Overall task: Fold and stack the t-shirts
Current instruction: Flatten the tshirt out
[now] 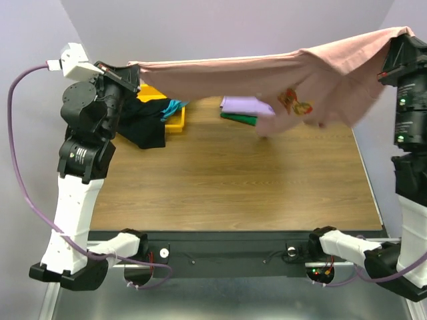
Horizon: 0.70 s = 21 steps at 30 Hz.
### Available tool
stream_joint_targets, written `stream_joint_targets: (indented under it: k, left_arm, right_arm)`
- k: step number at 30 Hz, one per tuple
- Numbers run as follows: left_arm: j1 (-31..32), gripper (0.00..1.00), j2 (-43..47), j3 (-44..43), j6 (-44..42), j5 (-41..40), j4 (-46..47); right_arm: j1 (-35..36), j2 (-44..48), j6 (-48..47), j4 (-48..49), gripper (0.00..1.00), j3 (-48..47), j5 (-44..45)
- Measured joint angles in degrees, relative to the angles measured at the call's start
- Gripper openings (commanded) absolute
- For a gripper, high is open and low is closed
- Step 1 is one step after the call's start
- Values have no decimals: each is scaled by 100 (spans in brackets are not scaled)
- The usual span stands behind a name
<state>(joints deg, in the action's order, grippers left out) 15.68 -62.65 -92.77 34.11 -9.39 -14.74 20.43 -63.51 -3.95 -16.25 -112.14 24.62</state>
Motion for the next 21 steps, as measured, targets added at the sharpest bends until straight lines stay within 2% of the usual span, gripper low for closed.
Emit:
stream_joint_targets:
  k: [5, 13, 18, 21]
  left_arm:
    - [-2, 0, 555, -59, 74, 131, -308]
    - [-2, 0, 1996, -562, 236, 424, -533]
    - [-4, 0, 2492, -863, 254, 643, -247]
    - [-4, 0, 2492, -688, 271, 634, -101]
  right_arm:
    - [0, -7, 463, -612, 0, -986, -973]
    - [0, 708, 1082, -1093, 0, -1681, -2350]
    - [2, 1032, 1126, -914, 0, -1971, -2450]
    - [-9, 1008, 1056, -796, 1, -1856, -2129]
